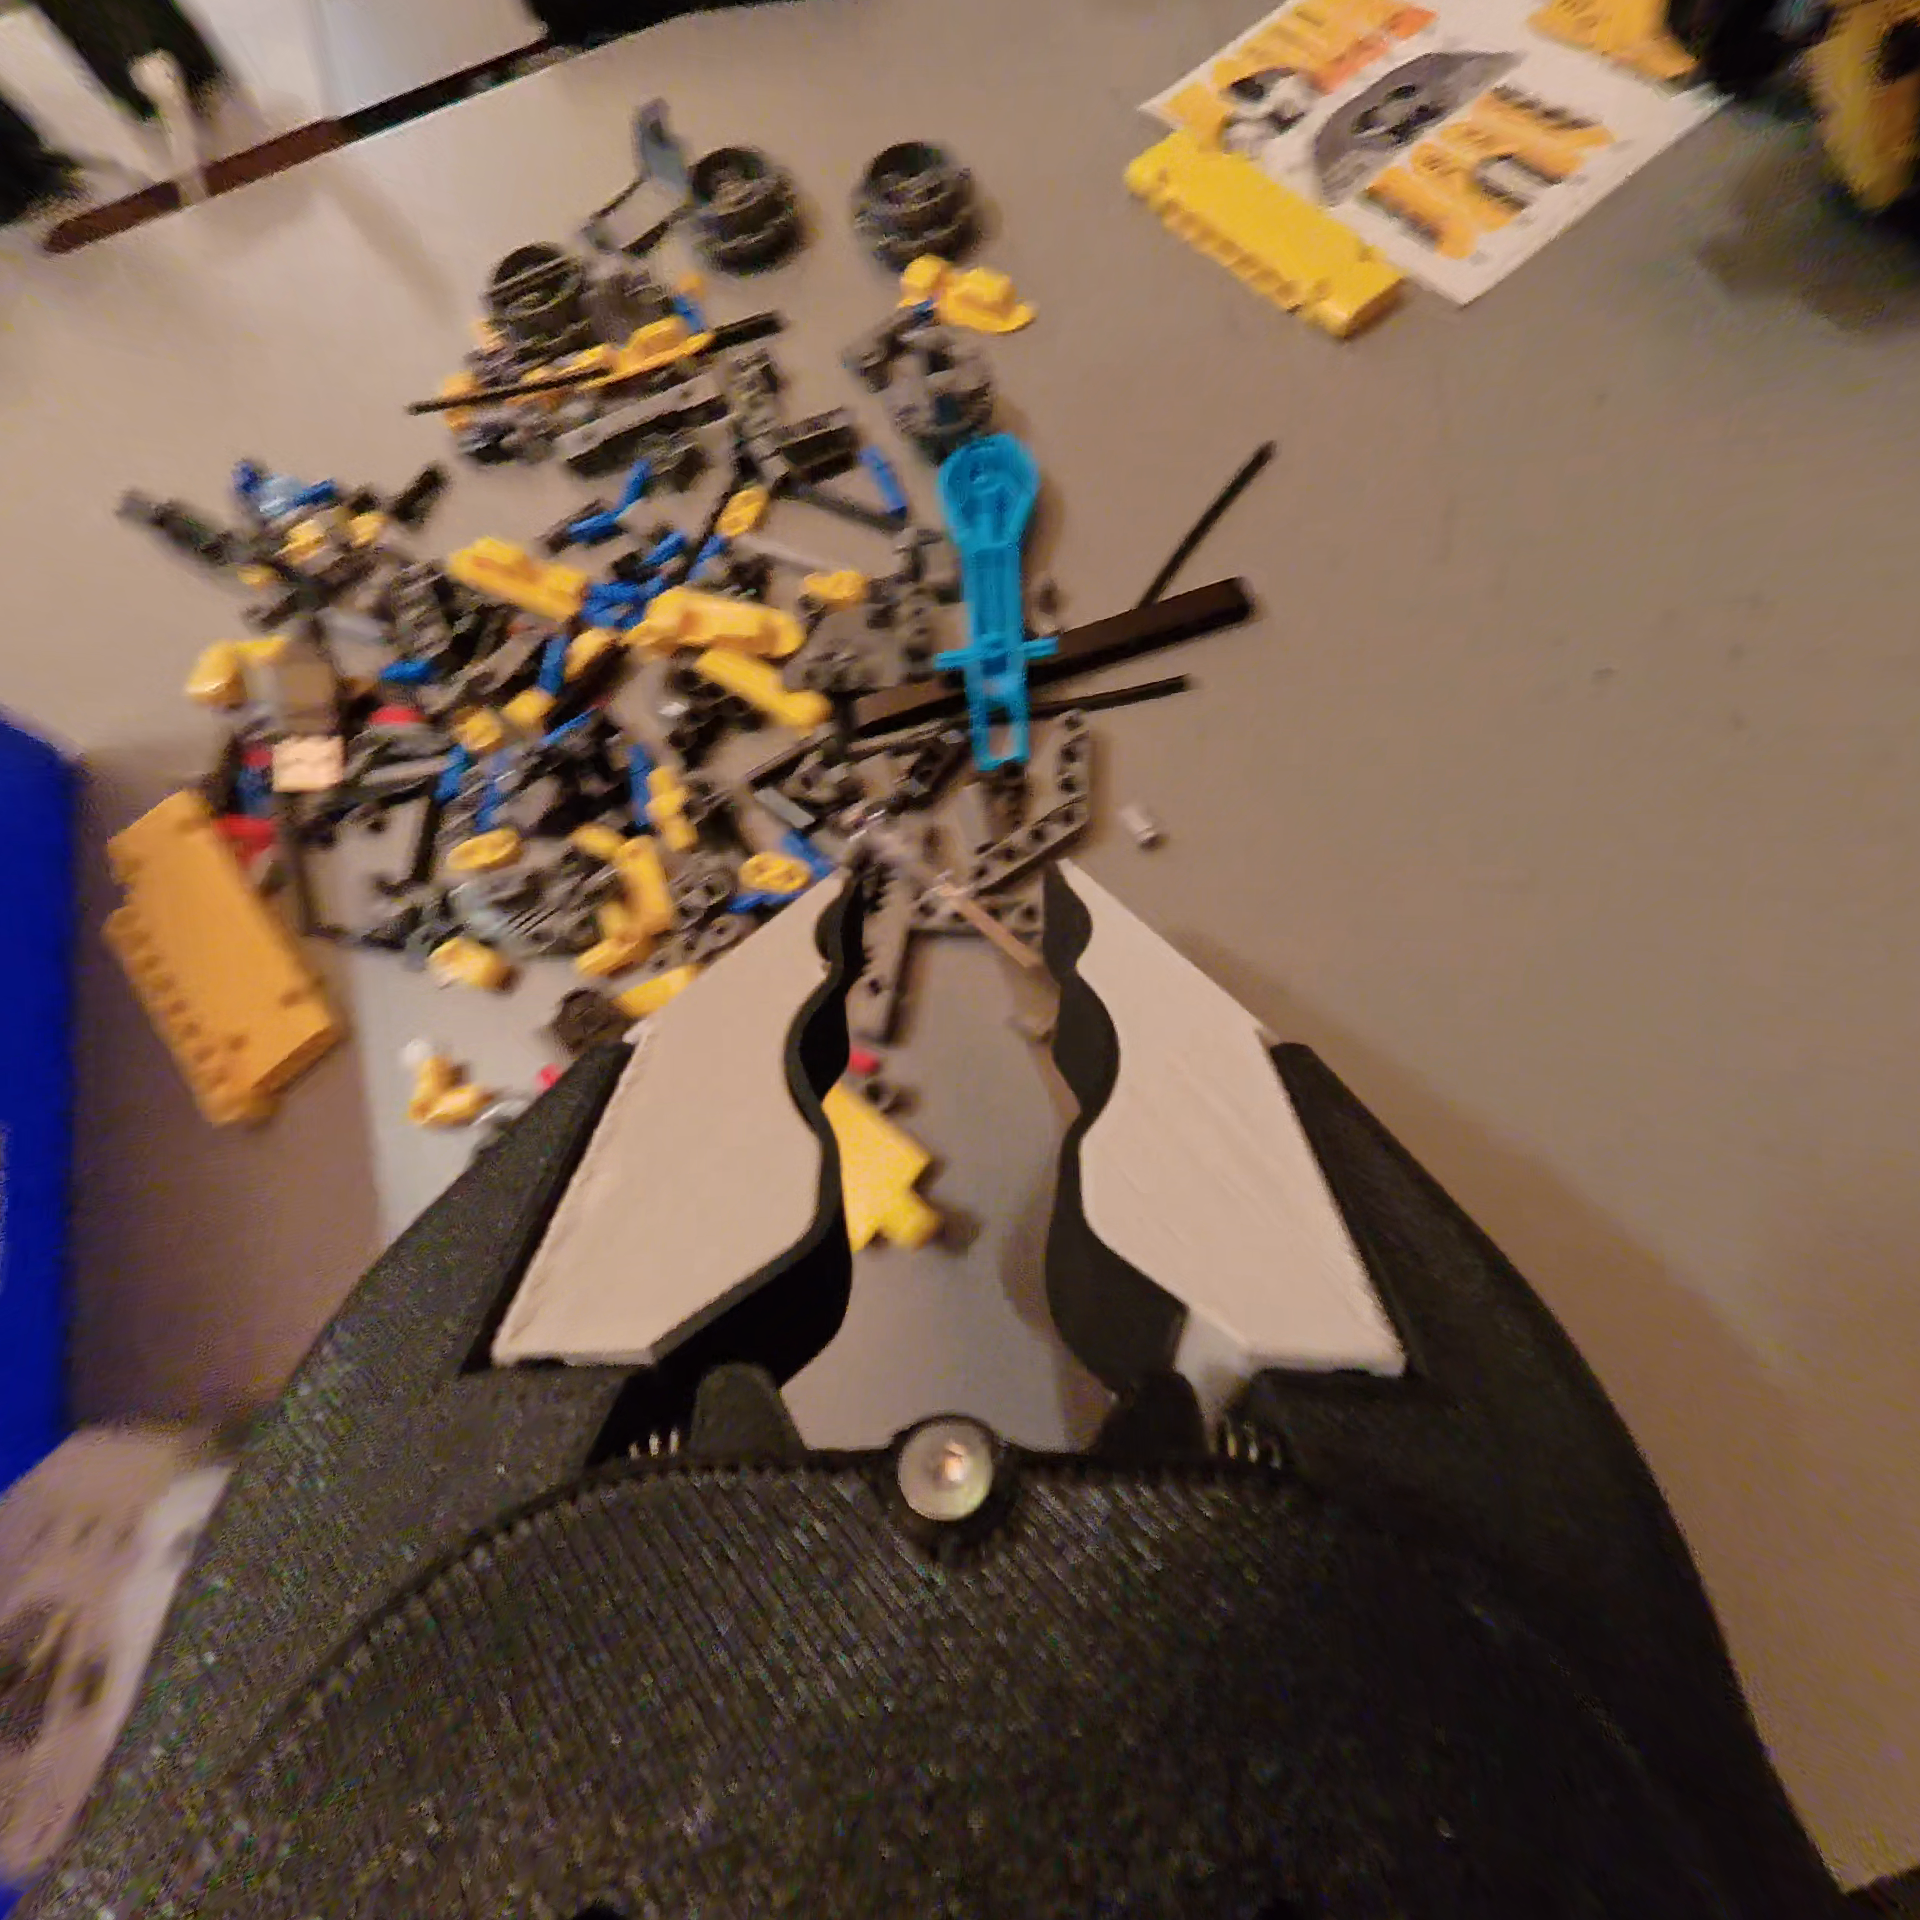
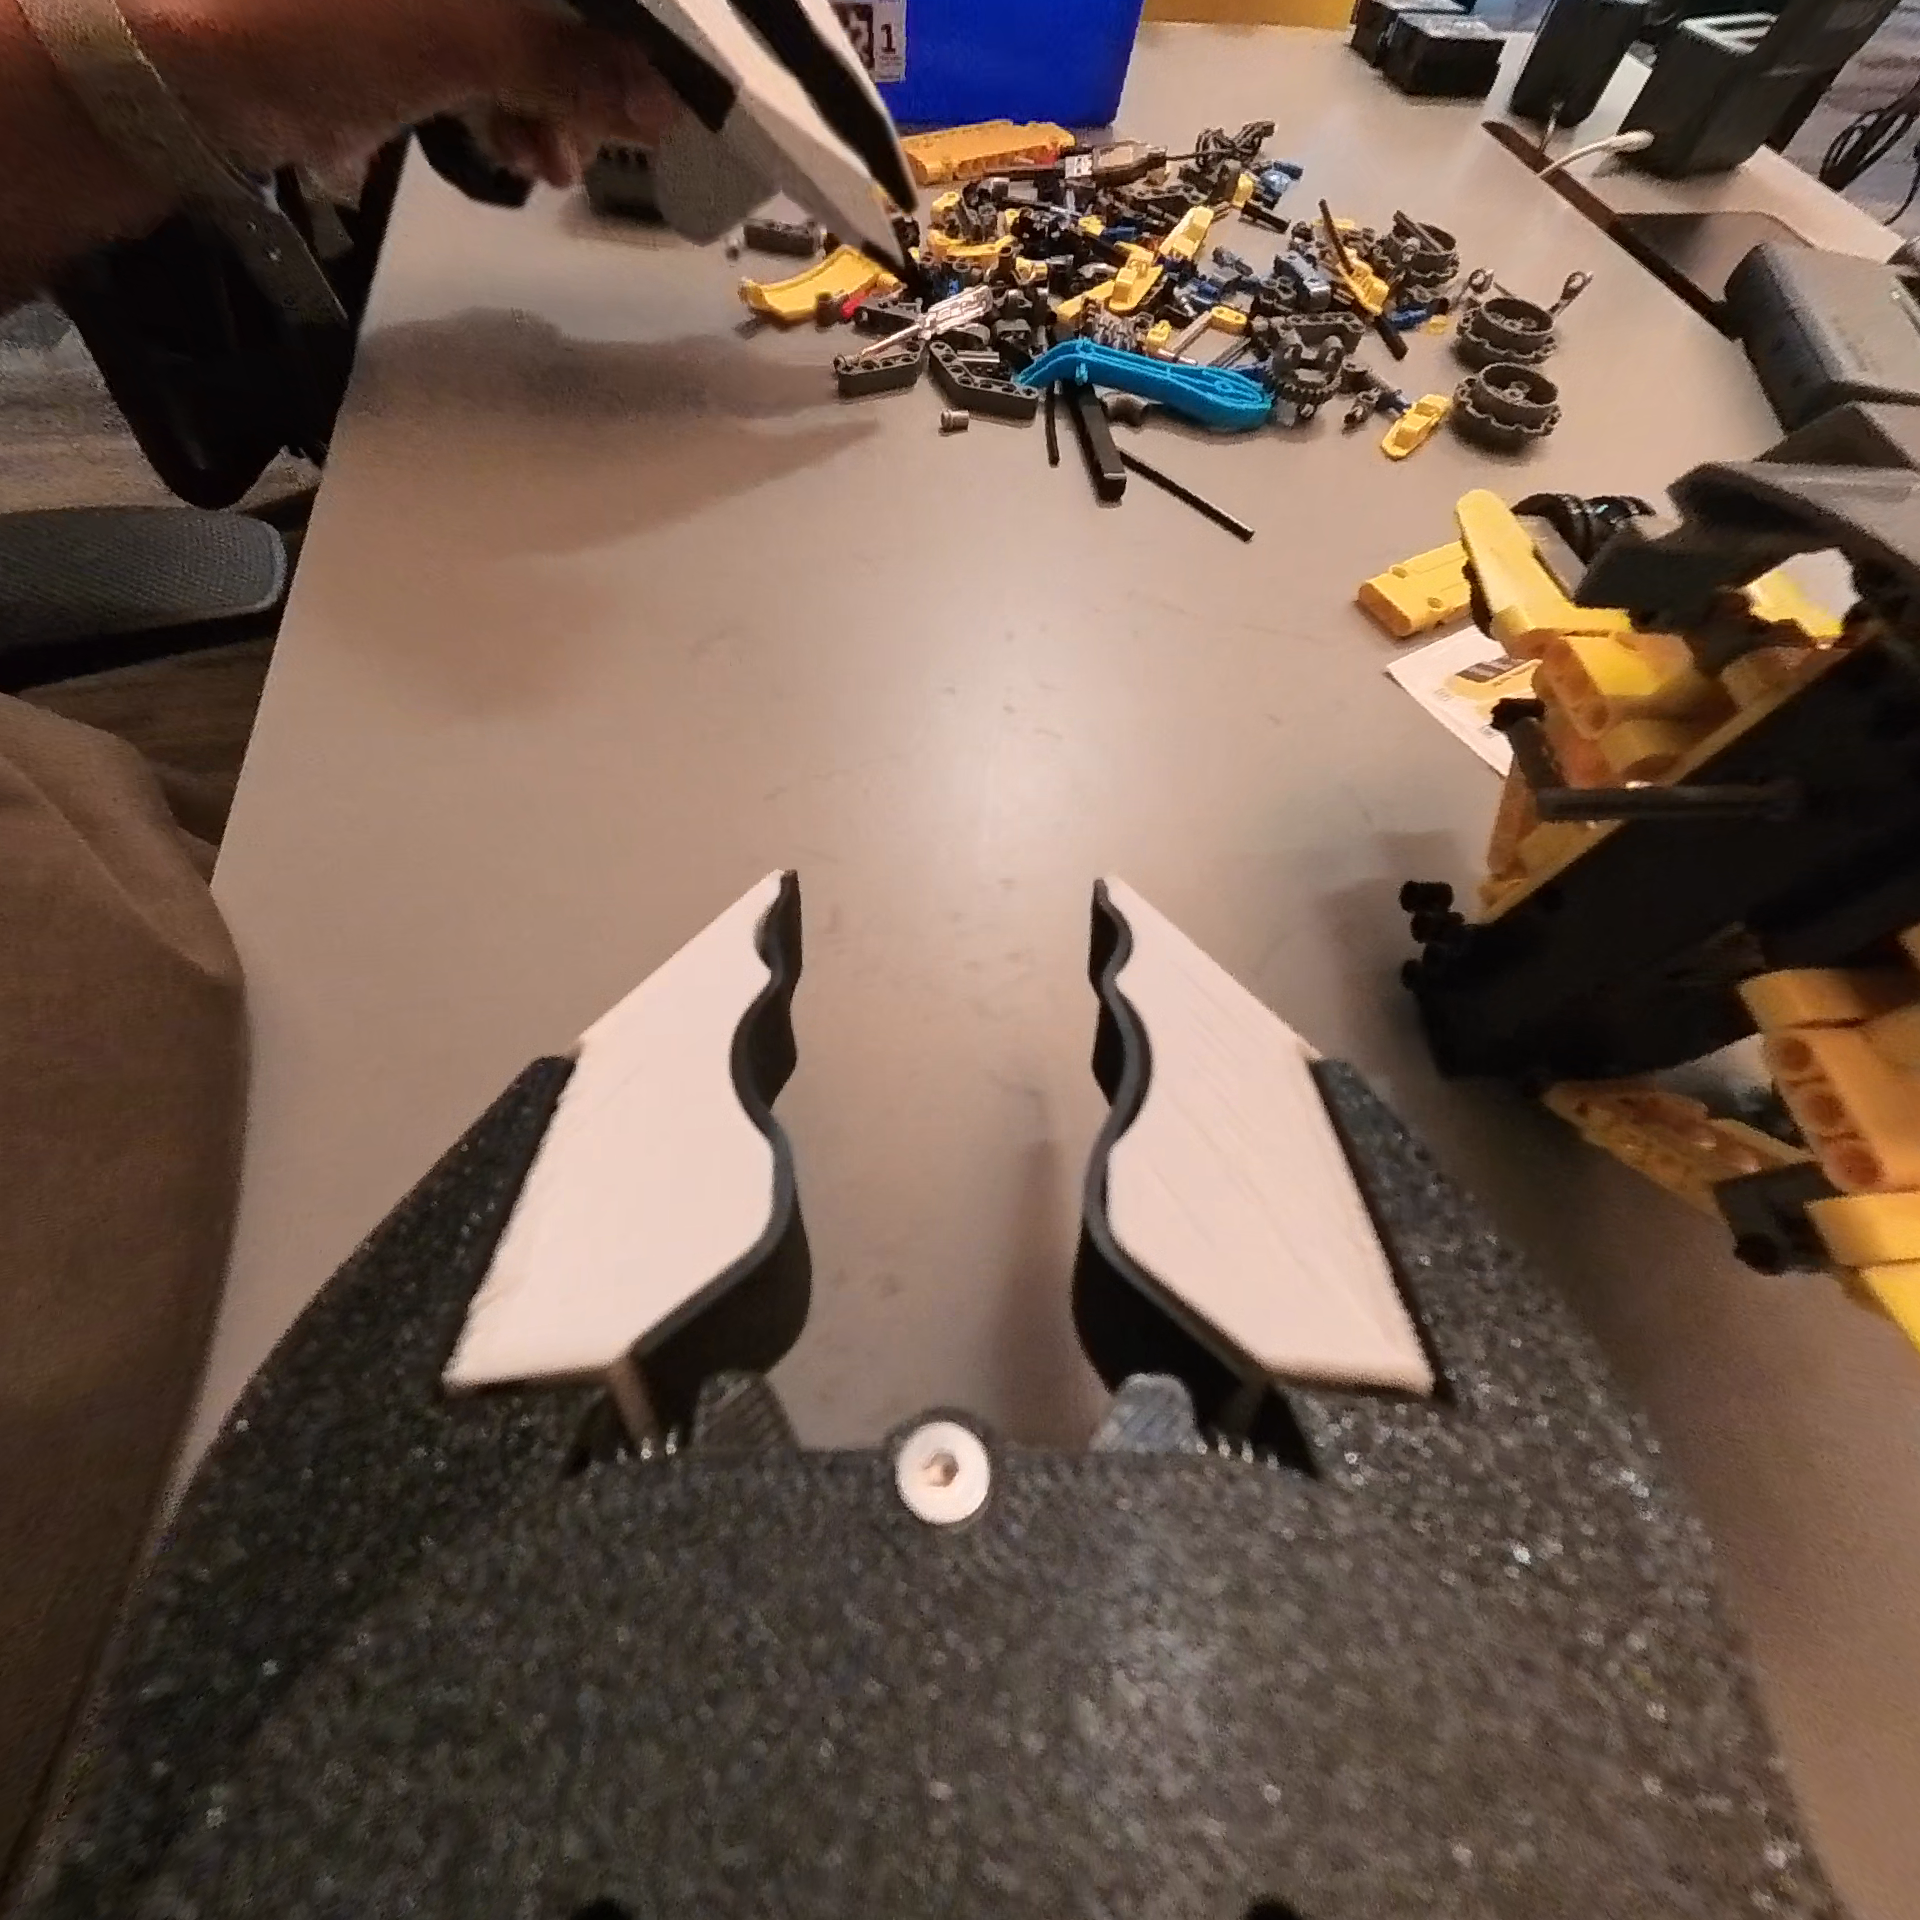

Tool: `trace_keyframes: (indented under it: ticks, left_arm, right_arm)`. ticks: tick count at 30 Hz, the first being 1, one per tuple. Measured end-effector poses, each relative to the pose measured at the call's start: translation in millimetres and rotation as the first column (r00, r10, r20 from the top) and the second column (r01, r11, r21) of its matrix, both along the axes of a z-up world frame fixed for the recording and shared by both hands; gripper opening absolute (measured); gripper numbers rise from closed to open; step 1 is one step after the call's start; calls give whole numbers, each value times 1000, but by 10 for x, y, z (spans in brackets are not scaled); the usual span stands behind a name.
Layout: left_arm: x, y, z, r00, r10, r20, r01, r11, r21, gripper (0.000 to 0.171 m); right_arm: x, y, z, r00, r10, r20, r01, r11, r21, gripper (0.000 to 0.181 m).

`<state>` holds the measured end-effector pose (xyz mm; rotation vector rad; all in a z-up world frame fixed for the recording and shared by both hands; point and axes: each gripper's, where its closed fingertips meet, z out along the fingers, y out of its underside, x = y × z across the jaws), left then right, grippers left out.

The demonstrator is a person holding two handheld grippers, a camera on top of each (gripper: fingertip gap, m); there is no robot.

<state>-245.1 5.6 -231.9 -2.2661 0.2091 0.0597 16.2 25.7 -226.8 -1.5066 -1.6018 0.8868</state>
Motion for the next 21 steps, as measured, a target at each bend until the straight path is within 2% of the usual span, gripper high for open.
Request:
trace_keyframes:
  ticks: [3,6,10,12,14,16,18,21]
  left_arm:
    - [447,153,7,983,-170,64,167,985,39,46]
    - [754,344,-61,966,-257,10,257,966,5,46]
    - [742,639,-147,952,-264,-153,260,965,-46,40]
    - [726,705,-197,943,-297,-147,286,954,-91,38]
    - [774,683,-262,916,-385,-110,367,918,-151,29]
    - [768,660,-338,898,-429,-100,402,891,-211,33]
    - [765,675,-330,889,-444,-111,414,884,-216,27]
    - [745,676,-301,866,-464,-188,422,878,-224,0]
  right_arm:
    - [-3,6,-10,1000,-2,6,2,1000,-3,56]
    - [-2,10,-10,1000,-5,5,5,1000,-2,56]
    - [0,9,-6,1000,-4,3,4,1000,3,56]
    - [0,10,-6,1000,-6,2,6,1000,7,56]
    - [0,16,-11,1000,-11,5,11,1000,16,56]
    - [-2,10,-23,1000,-10,12,10,999,31,56]
    - [-6,-1,-41,1000,-8,23,7,999,51,56]
    - [-12,-8,-71,999,-10,40,7,997,81,56]
